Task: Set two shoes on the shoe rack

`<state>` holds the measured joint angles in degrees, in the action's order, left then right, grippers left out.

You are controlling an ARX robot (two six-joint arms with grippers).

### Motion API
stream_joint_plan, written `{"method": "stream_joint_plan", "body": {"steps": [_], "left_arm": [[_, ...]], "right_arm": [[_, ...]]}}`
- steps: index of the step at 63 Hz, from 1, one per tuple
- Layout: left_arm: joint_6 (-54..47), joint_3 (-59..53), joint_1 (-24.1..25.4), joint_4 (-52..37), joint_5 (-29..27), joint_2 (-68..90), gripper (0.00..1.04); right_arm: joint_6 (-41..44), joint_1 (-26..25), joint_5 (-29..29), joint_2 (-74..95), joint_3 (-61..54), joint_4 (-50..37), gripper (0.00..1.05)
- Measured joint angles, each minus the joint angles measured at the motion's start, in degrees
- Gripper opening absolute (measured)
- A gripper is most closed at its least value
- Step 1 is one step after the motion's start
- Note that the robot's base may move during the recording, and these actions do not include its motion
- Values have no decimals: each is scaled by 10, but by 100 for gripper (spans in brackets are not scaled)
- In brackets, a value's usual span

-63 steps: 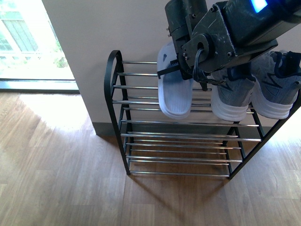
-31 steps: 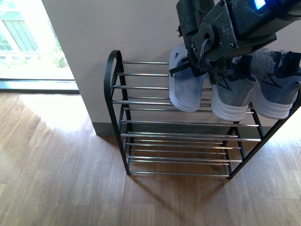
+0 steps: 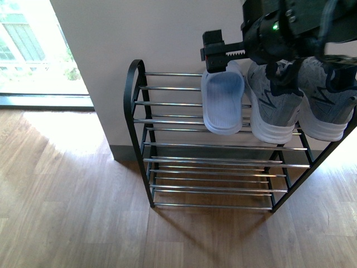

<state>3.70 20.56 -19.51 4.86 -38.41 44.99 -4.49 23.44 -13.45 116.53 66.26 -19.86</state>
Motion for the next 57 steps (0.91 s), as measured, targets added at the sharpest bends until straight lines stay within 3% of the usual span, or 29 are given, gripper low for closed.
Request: {"method": "stream_joint_plan", "body": {"steps": [14,24,38,45,53,55,57], "left_arm": [[0,0,0,0,0,0,2],[0,0,0,0,0,0,2],[0,0,0,0,0,0,2],[0,0,0,0,0,0,2],[0,0,0,0,0,0,2],[0,0,0,0,0,0,2],[0,0,0,0,0,0,2]], "right_arm": [[-20,17,78,-209,-216,-97,96],[-42,14,135,-358,-343,-109,96],[-60,-35,198,-546,-489,-127,96],[-126,-86,288,-605,-538,-161,96],[-161,-99,293,-611,-541,-164,96],[-147,-90,245,-606,-548,-186,93],[-105,-75,136,-607,-567,-239,84]]}}
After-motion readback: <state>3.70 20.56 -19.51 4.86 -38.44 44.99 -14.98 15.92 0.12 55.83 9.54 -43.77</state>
